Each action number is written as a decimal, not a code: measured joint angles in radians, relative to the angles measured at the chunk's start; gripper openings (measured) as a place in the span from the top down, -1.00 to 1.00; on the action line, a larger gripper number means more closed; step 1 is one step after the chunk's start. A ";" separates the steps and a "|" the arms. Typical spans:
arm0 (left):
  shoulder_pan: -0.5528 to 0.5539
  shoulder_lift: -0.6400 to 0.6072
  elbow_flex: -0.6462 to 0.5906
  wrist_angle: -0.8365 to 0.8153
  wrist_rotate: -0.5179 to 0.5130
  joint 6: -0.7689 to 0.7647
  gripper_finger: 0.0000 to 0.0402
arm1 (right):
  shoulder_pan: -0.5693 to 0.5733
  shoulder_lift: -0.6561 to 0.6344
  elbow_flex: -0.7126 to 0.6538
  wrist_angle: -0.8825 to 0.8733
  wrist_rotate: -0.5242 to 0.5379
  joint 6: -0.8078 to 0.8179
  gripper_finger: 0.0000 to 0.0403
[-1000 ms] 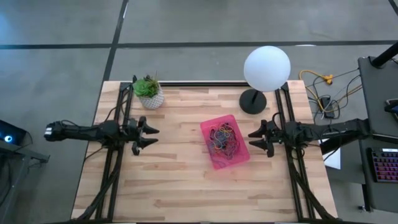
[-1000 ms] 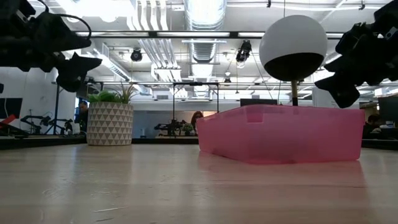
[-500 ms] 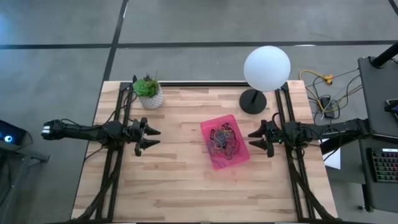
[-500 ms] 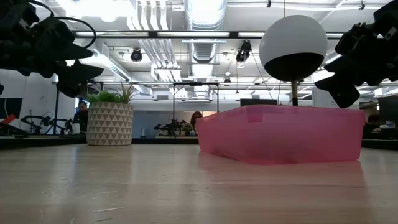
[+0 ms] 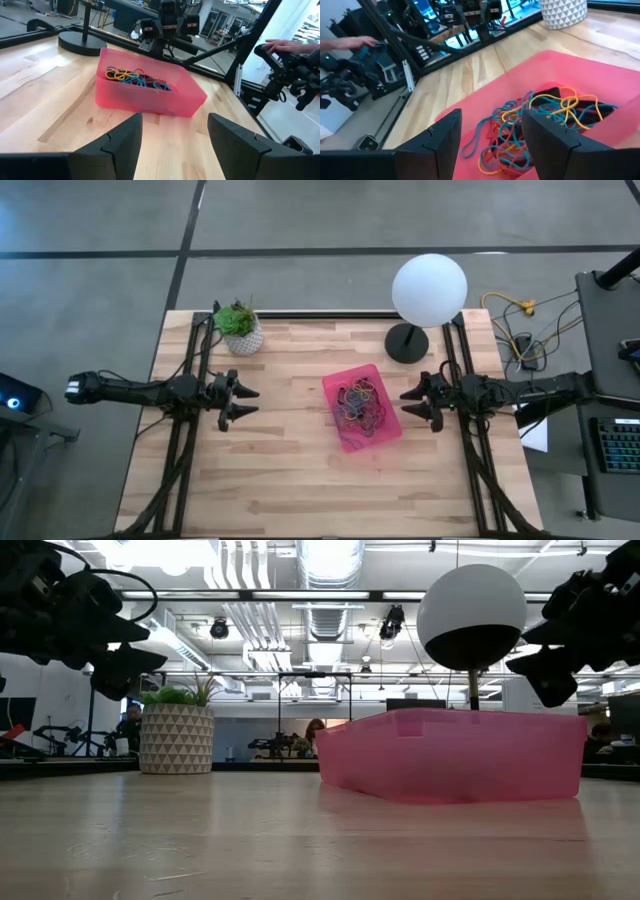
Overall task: Pick and place rubber bands into bin
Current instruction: Return to home position
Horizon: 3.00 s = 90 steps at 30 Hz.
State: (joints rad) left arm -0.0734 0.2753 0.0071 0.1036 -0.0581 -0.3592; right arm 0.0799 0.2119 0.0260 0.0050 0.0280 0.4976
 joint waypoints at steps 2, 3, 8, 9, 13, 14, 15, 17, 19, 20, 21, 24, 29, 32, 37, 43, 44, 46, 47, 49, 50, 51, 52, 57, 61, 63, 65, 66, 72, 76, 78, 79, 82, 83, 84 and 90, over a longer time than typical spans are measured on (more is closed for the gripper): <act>0.000 0.002 0.000 0.000 0.000 0.000 -0.04 | -0.006 -0.016 0.000 -0.004 -0.001 0.000 0.04; 0.000 0.001 0.000 -0.001 0.000 0.000 -0.04 | -0.011 -0.025 0.000 -0.007 -0.001 0.000 0.04; 0.003 -0.059 0.000 -0.008 0.000 0.000 -0.04 | -0.051 -0.060 -0.001 -0.006 0.000 0.000 0.04; 0.006 -0.076 0.000 -0.008 0.001 0.000 -0.04 | -0.058 -0.071 -0.001 -0.006 0.000 0.000 0.04; 0.028 -0.143 0.000 -0.007 0.002 0.000 -0.04 | -0.084 -0.126 -0.002 -0.003 0.000 0.000 0.04; 0.038 -0.158 0.000 -0.007 0.002 0.000 -0.04 | -0.090 -0.144 -0.004 -0.006 0.000 0.000 0.04; 0.048 -0.172 0.000 -0.007 0.001 0.000 -0.04 | -0.097 -0.161 -0.004 -0.007 0.000 0.000 0.04; 0.068 -0.195 0.000 -0.007 0.001 0.000 -0.04 | -0.109 -0.193 -0.004 -0.003 0.000 0.000 0.04; 0.087 -0.223 0.000 -0.008 0.001 0.000 -0.04 | -0.120 -0.212 -0.004 -0.001 0.000 0.000 0.04; 0.096 -0.237 0.000 -0.006 0.000 0.000 -0.04 | -0.122 -0.212 -0.004 0.010 0.000 0.000 0.04; 0.104 -0.251 -0.001 0.000 0.001 0.000 -0.04 | -0.123 -0.212 -0.004 0.016 0.001 0.000 0.04; 0.124 -0.247 -0.001 0.003 0.000 0.000 -0.04 | -0.122 -0.212 -0.005 0.023 0.000 0.000 0.04; 0.127 -0.247 -0.002 0.007 0.000 0.000 -0.04 | -0.122 -0.212 -0.017 0.023 0.000 0.000 0.04; 0.127 -0.247 -0.002 0.008 0.000 0.000 -0.04 | -0.122 -0.212 -0.017 0.019 0.000 0.000 0.04; 0.127 -0.247 -0.002 0.009 0.000 0.000 -0.04 | -0.122 -0.212 -0.017 0.020 0.000 0.000 0.04; 0.127 -0.248 -0.002 0.009 0.000 0.000 -0.04 | -0.122 -0.208 -0.017 0.020 0.000 0.000 0.04; 0.127 -0.248 -0.002 0.009 0.000 0.000 -0.04 | -0.122 -0.208 -0.017 0.020 0.000 0.000 0.04; 0.127 -0.248 -0.002 0.009 0.000 0.000 -0.04 | -0.122 -0.205 -0.017 0.021 0.000 0.000 0.04; 0.127 -0.248 -0.002 0.008 0.000 0.000 -0.04 | -0.122 -0.203 -0.017 0.021 0.000 0.000 0.04; 0.127 -0.248 -0.002 0.012 0.000 0.000 -0.04 | -0.122 -0.201 -0.017 0.020 0.000 0.000 0.04; 0.127 -0.248 -0.002 0.016 0.000 0.000 -0.04 | -0.122 -0.202 -0.017 0.021 0.000 0.000 0.04; 0.127 -0.248 -0.002 0.020 0.000 0.000 -0.04 | -0.122 -0.203 -0.017 0.021 0.000 0.000 0.04; 0.127 -0.248 -0.002 0.018 0.000 0.000 -0.04 | -0.122 -0.203 -0.017 0.021 0.000 0.000 0.04; 0.127 -0.248 -0.002 0.018 0.000 0.000 -0.04 | -0.122 -0.199 -0.017 0.021 -0.001 0.000 0.04; 0.127 -0.248 -0.002 0.018 0.000 0.000 -0.04 | -0.122 -0.200 -0.017 0.022 0.000 0.000 0.04; 0.127 -0.248 -0.002 0.018 0.000 0.000 -0.04 | -0.122 -0.202 -0.017 0.022 0.000 0.000 0.04; 0.127 -0.248 -0.002 0.018 0.000 0.000 -0.04 | -0.122 -0.202 -0.017 0.022 0.000 0.000 0.04; 0.127 -0.248 -0.002 0.018 0.000 0.000 -0.04 | -0.122 -0.202 -0.017 0.021 0.000 0.000 0.04; 0.126 -0.248 -0.002 0.018 0.000 0.000 -0.04 | -0.122 -0.202 -0.017 0.022 0.000 0.000 0.04; 0.126 -0.248 -0.002 0.018 0.000 0.000 -0.04 | -0.122 -0.202 -0.017 0.021 0.000 0.000 0.04; 0.126 -0.248 -0.002 0.018 0.000 0.000 -0.04 | -0.122 -0.202 -0.017 0.021 0.000 0.000 0.04; 0.126 -0.248 -0.002 0.018 0.000 0.000 -0.04 | -0.122 -0.202 -0.017 0.021 0.000 0.000 0.04; 0.125 -0.248 -0.002 0.018 0.000 0.000 -0.04 | -0.122 -0.202 -0.017 0.020 0.000 -0.004 0.04; 0.125 -0.248 -0.002 0.018 0.000 0.000 -0.04 | -0.122 -0.202 -0.017 0.011 0.001 -0.022 0.04; 0.125 -0.248 -0.002 0.018 0.000 0.000 -0.04 | -0.124 -0.202 -0.017 0.008 0.003 -0.061 0.04; 0.125 -0.248 -0.002 0.018 0.000 0.000 -0.04 | -0.124 -0.204 -0.017 0.013 -0.078 -0.523 0.04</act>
State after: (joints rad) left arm 0.0517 0.0277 0.0048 0.1219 -0.0582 -0.3592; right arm -0.0441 0.0080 0.0093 0.0185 -0.0497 -0.0253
